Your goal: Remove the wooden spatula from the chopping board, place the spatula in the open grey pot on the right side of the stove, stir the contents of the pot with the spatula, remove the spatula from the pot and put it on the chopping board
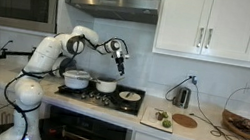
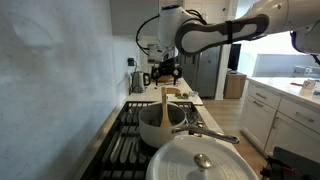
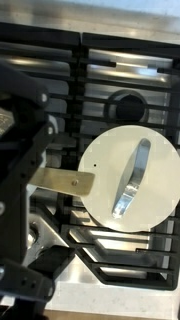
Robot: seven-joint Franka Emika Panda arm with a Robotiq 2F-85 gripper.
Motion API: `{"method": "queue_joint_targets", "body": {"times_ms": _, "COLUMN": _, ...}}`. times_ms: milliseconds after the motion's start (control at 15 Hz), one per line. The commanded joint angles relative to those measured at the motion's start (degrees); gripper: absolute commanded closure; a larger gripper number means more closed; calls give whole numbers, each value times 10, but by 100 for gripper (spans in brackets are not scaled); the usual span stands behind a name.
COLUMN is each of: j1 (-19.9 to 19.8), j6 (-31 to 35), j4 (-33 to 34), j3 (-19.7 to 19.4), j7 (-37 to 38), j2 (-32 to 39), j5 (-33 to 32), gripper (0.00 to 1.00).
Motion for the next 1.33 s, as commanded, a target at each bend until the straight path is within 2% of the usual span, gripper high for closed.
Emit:
{"method": "queue_joint_targets", "body": {"times_ms": 0, "j1": 2, "j6": 19, "j4": -8, "j3": -3, "j7": 2, "j2": 3, "j5": -11, "gripper": 0}}
{"method": "queue_joint_targets", "body": {"times_ms": 533, "j1": 5, "j6": 24, "j4": -4, "j3": -5, "j7": 1, "j2": 24, "j5": -13, "gripper": 0}}
{"method": "queue_joint_targets", "body": {"times_ms": 600, "j1": 5, "j6": 25, "j4": -2, "j3": -5, "j7": 1, "j2": 26, "j5": -13, "gripper": 25}}
{"method": "queue_joint_targets", "body": {"times_ms": 667, "j1": 5, "j6": 25, "j4": -1, "j3": -5, "j7": 1, "j2": 28, "j5": -13, "gripper": 26}}
{"method": "queue_joint_targets", "body": {"times_ms": 933, "j1": 6, "j6": 25, "j4": 2, "j3": -6, "j7": 1, "j2": 34, "j5": -15, "gripper": 58}}
{"method": "queue_joint_targets", "body": {"times_ms": 1000, "j1": 7, "j6": 24, "j4": 4, "j3": -6, "j7": 2, "j2": 35, "j5": -15, "gripper": 53}}
{"method": "queue_joint_targets", "body": {"times_ms": 1067, "j1": 7, "j6": 24, "j4": 5, "j3": -6, "j7": 2, "j2": 36, "j5": -16, "gripper": 23}}
{"method": "queue_joint_targets", "body": {"times_ms": 1133, "j1": 7, "j6": 24, "j4": 5, "j3": -6, "j7": 3, "j2": 36, "j5": -17, "gripper": 27}}
{"method": "queue_joint_targets", "body": {"times_ms": 1200, "j1": 8, "j6": 24, "j4": 7, "j3": -6, "j7": 3, "j2": 37, "j5": -17, "gripper": 26}}
{"method": "queue_joint_targets", "body": {"times_ms": 1267, "j1": 8, "j6": 25, "j4": 8, "j3": -6, "j7": 3, "j2": 37, "j5": -19, "gripper": 31}}
